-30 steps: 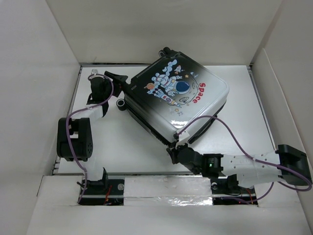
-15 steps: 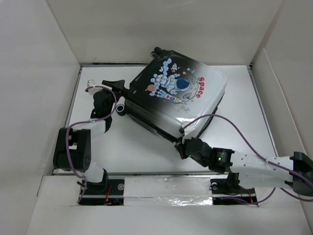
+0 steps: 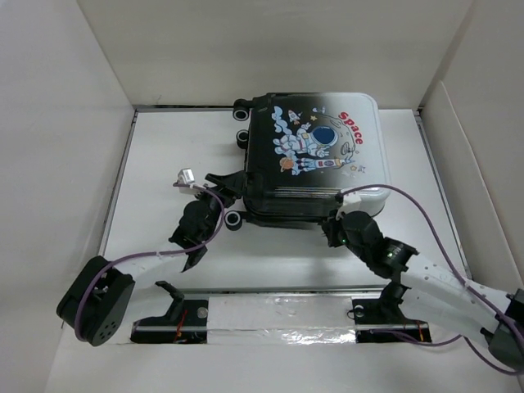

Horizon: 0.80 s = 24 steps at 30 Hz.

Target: Pack the luggage

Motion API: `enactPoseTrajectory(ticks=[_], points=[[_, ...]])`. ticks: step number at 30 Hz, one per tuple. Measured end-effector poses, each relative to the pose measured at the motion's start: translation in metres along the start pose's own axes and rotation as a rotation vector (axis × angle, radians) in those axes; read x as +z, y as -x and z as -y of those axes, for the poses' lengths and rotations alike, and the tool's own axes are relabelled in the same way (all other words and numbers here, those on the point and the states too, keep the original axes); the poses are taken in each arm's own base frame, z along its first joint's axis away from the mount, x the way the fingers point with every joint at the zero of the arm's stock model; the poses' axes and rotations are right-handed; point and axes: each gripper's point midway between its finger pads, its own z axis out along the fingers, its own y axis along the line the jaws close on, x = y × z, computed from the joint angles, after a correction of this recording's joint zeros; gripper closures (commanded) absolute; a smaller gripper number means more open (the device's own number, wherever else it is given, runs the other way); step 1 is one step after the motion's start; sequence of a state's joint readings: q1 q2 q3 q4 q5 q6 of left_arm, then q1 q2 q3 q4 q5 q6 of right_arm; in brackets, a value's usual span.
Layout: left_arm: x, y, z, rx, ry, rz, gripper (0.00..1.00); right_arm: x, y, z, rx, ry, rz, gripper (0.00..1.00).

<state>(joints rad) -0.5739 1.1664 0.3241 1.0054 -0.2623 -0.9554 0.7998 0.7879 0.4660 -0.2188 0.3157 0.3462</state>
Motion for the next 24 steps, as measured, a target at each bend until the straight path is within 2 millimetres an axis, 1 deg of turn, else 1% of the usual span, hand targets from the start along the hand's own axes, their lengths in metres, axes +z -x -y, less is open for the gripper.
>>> enactPoseTrajectory(ticks=[2,4,5,6,7,10,12,14,17,20,21,22,23,24], points=[[-0.005,-0.008,0.007,-0.003,-0.01,-0.002,1.0,0.007,-0.002,-0.023,0.015,0.077,0.012,1.0],[-0.009,-0.018,0.016,-0.01,-0.033,-0.027,1.0,0.014,-0.008,-0.055,0.003,0.168,0.006,1.0],[-0.011,-0.023,0.019,-0.01,-0.043,-0.047,1.0,0.017,-0.008,-0.072,-0.009,0.211,0.007,1.0],[-0.013,-0.028,0.021,-0.008,-0.053,-0.071,1.0,0.018,-0.007,-0.086,-0.022,0.239,0.009,1.0],[-0.015,-0.035,0.023,-0.003,-0.065,-0.101,1.0,0.02,-0.011,-0.102,-0.05,0.269,-0.008,1.0],[-0.024,-0.055,0.036,0.009,-0.122,-0.208,1.0,0.024,-0.01,-0.136,-0.119,0.327,-0.03,1.0],[-0.03,-0.065,0.046,0.026,-0.151,-0.277,1.0,0.027,-0.008,-0.151,-0.159,0.356,-0.04,1.0],[-0.033,-0.065,0.049,0.048,-0.146,-0.303,1.0,0.029,-0.01,-0.157,-0.196,0.367,-0.045,1.0],[-0.039,-0.058,0.042,0.073,-0.105,-0.303,1.0,0.031,-0.01,-0.166,-0.231,0.394,-0.048,1.0],[-0.043,-0.044,0.033,0.09,-0.056,-0.268,1.0,0.036,-0.01,-0.181,-0.247,0.415,-0.034,1.0],[-0.044,-0.04,0.03,0.095,-0.042,-0.255,0.78,0.039,-0.01,-0.186,-0.25,0.421,-0.026,1.0],[-0.044,-0.036,0.026,0.103,-0.023,-0.244,0.6,0.041,-0.009,-0.189,-0.252,0.427,-0.016,1.0],[-0.045,-0.034,0.024,0.109,-0.013,-0.237,0.44,0.041,-0.009,-0.192,-0.252,0.432,-0.009,1.0],[-0.045,-0.031,0.023,0.112,-0.006,-0.232,0.25,0.041,-0.009,-0.193,-0.249,0.437,-0.003,1.0]])
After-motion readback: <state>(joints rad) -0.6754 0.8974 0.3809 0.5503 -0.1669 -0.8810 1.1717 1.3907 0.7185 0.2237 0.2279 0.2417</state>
